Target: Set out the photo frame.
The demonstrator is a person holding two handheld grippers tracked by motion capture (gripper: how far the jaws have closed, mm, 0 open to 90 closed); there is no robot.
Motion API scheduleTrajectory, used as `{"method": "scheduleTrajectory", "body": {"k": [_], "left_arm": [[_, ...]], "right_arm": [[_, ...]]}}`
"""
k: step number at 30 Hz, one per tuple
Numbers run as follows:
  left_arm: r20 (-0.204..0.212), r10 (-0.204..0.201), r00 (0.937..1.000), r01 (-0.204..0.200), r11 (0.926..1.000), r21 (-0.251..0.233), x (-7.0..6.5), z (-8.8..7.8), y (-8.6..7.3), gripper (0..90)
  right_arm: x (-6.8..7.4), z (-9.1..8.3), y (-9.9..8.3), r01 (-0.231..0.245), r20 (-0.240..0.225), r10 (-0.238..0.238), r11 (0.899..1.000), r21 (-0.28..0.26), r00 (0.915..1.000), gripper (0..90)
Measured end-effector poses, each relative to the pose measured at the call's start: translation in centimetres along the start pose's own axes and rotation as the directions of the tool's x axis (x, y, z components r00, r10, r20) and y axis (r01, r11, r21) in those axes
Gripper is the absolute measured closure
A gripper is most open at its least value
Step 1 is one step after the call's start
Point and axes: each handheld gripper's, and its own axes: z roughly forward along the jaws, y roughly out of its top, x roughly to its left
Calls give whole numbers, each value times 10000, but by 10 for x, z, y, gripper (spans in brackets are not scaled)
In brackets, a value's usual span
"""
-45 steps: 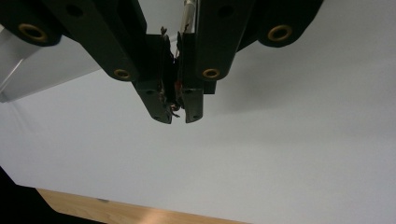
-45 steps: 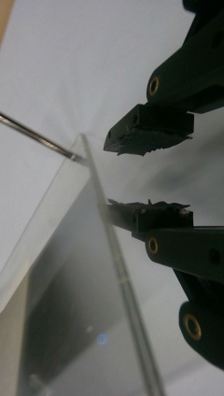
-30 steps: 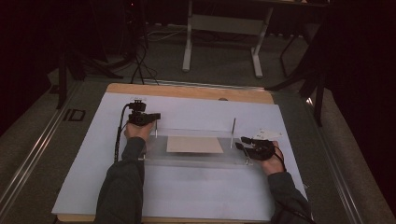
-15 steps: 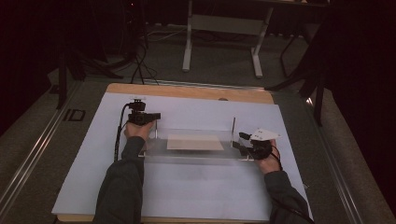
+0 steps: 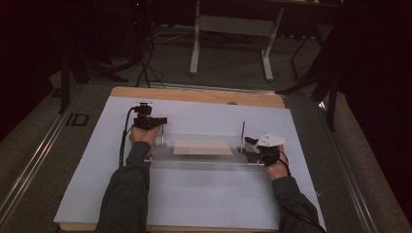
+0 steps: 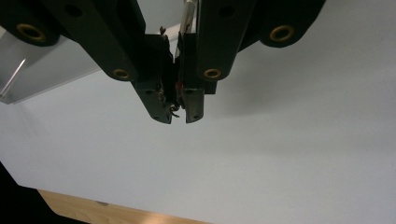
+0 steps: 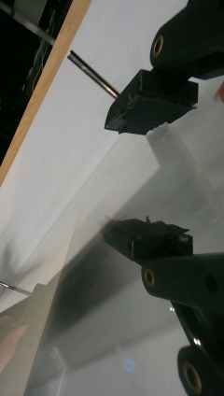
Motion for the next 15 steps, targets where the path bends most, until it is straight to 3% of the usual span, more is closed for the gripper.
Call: {"method": "scheduleTrajectory", "body": {"k": [8,15], "left_arm": [[138,118,9998,-117,9999,-121,3,1,-4,794],[42,1046,9945,-1045,9942,-267,0,-4,-11,702]], "right_arm": [[-1,0,1,-190,-60,191,9998,24,9998,432],[-2,1,1,-244,-84,245,9997,24,9997,432]]}}
